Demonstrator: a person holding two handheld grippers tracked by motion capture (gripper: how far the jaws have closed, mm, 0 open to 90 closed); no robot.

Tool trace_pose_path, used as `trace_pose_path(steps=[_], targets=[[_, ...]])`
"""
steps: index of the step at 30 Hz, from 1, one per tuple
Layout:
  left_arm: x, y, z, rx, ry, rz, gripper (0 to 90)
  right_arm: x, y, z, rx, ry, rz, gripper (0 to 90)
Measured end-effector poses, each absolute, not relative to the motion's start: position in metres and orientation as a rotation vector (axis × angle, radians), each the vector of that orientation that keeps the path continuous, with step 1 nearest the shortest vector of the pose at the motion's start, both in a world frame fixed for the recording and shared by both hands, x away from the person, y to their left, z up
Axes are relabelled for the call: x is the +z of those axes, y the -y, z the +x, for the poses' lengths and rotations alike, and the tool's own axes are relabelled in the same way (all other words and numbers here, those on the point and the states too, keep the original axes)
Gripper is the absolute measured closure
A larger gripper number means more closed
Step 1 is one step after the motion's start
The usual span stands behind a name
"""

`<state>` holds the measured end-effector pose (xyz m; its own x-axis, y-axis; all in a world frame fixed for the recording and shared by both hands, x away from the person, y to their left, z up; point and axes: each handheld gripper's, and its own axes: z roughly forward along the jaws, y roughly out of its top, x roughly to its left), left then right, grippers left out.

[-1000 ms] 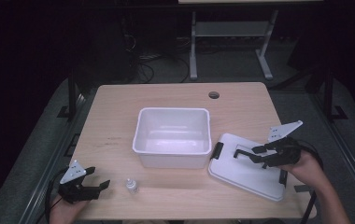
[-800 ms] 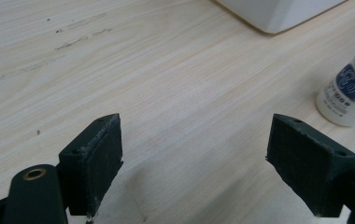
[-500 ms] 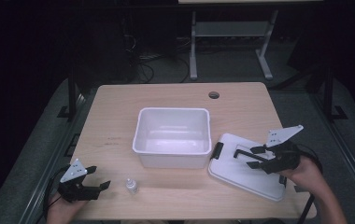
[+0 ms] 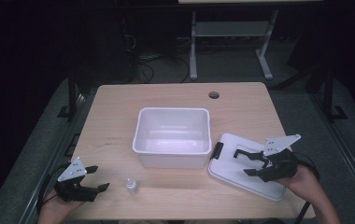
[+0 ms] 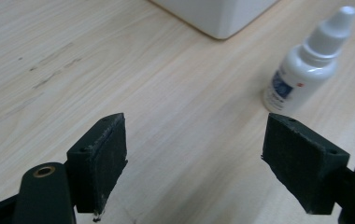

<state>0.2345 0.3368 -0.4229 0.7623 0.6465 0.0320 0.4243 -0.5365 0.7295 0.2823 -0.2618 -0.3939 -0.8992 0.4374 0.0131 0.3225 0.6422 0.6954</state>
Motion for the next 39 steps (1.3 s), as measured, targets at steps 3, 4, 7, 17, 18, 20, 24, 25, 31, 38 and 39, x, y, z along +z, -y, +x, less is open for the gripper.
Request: trace_pose_path(steps=[3,4,7,17,18,20,24,25,31,38,39], targets=[[-0.417,-0.334,0.235,0.346,-0.749,2.237,21.3,-0.402,0.261,0.278,1.099,-2.709,0.642,40.6],[-0.416,-0.333,0.235,0.335,-0.74,2.243,21.3,-0.404,0.261,0.277,1.097,-2.709,0.651,40.2],[-0.414,-0.331,0.235,0.318,-0.718,2.261,21.5,-0.408,0.26,0.276,1.106,-2.708,0.649,40.1],[-0.403,-0.32,0.238,0.245,-0.623,2.331,24.6,-0.421,0.253,0.269,1.093,-2.708,0.655,36.5],[-0.403,-0.316,0.238,0.23,-0.61,2.339,24.7,-0.423,0.251,0.268,1.094,-2.708,0.65,35.9],[-0.402,-0.314,0.239,0.22,-0.596,2.354,24.8,-0.424,0.25,0.268,1.097,-2.709,0.66,35.7],[-0.401,-0.305,0.241,0.199,-0.556,2.373,28.1,-0.429,0.245,0.265,1.085,-2.713,0.645,34.7],[-0.401,-0.305,0.241,0.199,-0.556,2.373,28.6,-0.429,0.245,0.265,1.085,-2.713,0.645,34.7],[-0.402,-0.295,0.245,0.157,-0.495,2.385,31.5,-0.431,0.245,0.263,1.082,-2.711,0.64,34.2],[-0.407,-0.287,0.247,0.118,-0.465,2.397,34.8,-0.435,0.247,0.262,1.088,-2.708,0.649,32.9],[-0.407,-0.287,0.248,0.112,-0.47,2.394,34.9,-0.435,0.247,0.262,1.093,-2.706,0.651,32.9]])
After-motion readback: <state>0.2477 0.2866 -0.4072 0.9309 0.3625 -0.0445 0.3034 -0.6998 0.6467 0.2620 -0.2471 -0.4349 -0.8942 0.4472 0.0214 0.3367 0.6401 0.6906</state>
